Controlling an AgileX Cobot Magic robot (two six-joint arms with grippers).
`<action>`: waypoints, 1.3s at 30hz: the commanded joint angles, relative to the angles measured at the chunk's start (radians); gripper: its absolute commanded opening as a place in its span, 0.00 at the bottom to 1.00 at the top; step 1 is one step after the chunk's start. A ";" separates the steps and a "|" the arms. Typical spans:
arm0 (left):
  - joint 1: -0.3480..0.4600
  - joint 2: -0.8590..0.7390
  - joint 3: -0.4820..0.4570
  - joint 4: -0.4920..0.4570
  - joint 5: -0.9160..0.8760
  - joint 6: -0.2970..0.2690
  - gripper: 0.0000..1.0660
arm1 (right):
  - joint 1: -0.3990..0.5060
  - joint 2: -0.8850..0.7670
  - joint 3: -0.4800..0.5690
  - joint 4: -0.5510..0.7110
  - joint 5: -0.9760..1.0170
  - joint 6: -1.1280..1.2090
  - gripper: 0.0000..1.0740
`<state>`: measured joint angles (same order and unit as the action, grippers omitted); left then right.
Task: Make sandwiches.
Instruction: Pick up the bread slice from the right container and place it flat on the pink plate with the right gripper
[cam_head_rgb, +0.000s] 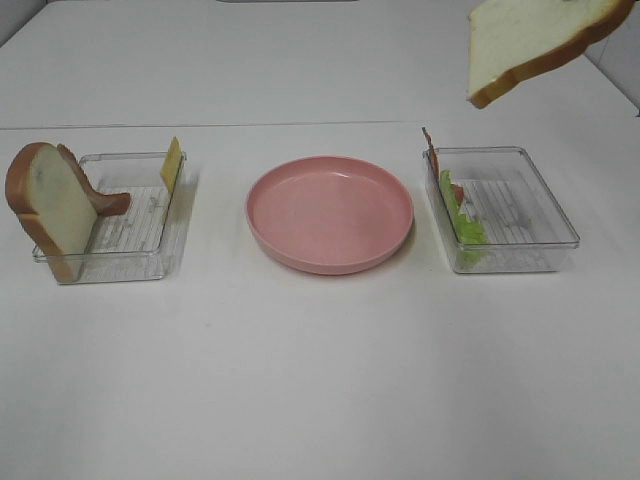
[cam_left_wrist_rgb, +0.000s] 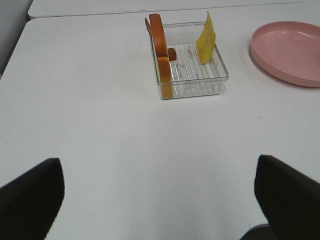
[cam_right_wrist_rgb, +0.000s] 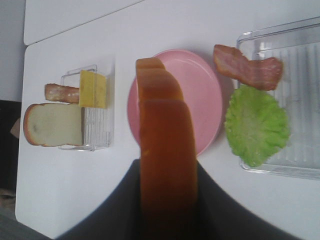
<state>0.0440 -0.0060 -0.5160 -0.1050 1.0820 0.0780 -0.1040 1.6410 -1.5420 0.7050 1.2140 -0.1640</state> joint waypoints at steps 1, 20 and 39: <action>0.001 -0.012 0.000 -0.004 -0.005 -0.004 0.92 | 0.092 0.045 0.008 0.026 -0.054 0.005 0.00; 0.001 -0.012 0.000 -0.004 -0.005 -0.004 0.92 | 0.378 0.398 0.001 0.141 -0.417 0.033 0.00; 0.001 -0.012 0.000 -0.004 -0.005 -0.004 0.92 | 0.379 0.610 -0.146 0.112 -0.367 0.058 0.00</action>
<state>0.0440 -0.0060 -0.5160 -0.1050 1.0820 0.0780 0.2770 2.2500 -1.6790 0.8240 0.8400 -0.1110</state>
